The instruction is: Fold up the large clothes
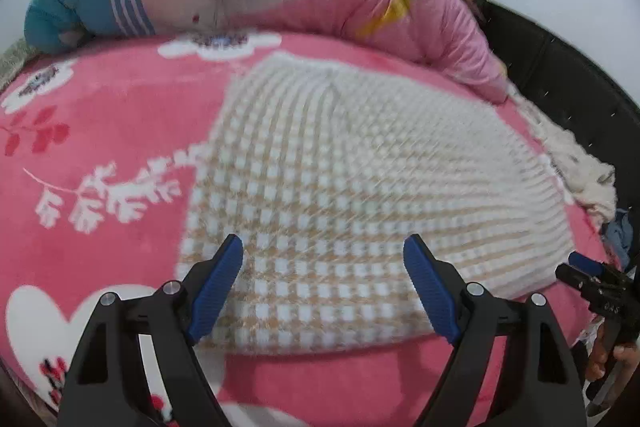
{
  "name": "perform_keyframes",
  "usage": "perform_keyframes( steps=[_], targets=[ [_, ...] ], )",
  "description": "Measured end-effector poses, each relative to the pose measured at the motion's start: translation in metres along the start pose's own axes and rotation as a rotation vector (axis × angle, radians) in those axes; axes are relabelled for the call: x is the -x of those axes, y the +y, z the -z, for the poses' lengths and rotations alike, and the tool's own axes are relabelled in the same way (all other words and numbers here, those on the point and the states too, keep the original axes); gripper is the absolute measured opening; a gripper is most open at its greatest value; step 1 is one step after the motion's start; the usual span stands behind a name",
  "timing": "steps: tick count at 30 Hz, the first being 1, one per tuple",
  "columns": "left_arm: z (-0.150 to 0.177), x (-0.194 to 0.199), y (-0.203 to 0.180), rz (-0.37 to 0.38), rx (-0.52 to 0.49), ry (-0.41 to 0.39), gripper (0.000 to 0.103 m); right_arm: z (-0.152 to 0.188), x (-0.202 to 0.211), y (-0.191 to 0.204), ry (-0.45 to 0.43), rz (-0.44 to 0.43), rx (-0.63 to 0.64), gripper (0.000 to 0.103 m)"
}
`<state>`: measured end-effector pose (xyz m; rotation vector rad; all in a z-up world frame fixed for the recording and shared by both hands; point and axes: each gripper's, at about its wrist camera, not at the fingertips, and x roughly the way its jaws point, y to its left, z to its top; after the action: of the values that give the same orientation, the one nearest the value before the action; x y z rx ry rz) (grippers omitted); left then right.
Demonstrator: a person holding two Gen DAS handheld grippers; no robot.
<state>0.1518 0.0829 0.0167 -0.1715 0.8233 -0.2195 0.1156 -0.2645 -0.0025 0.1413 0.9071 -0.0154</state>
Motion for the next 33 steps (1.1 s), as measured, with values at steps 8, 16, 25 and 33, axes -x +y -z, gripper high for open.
perform_keyframes(
  steps=[8, 16, 25, 33],
  targets=[
    [0.004, 0.066, -0.034, -0.018, -0.062, -0.12, 0.098, 0.011, 0.042, 0.028, -0.076, -0.011, 0.064, 0.095],
    [0.009, 0.101, -0.06, -0.087, -0.063, -0.195, 0.098, 0.008, 0.06, 0.044, -0.159, 0.097, 0.136, 0.095],
    [0.006, 0.109, -0.079, -0.279, -0.096, -0.203, 0.098, 0.009, 0.087, 0.053, -0.302, 0.186, 0.158, 0.095],
    [0.017, 0.111, -0.096, -0.353, -0.18, -0.225, 0.098, 0.007, 0.089, 0.058, -0.298, 0.169, 0.167, 0.095]
  ],
)
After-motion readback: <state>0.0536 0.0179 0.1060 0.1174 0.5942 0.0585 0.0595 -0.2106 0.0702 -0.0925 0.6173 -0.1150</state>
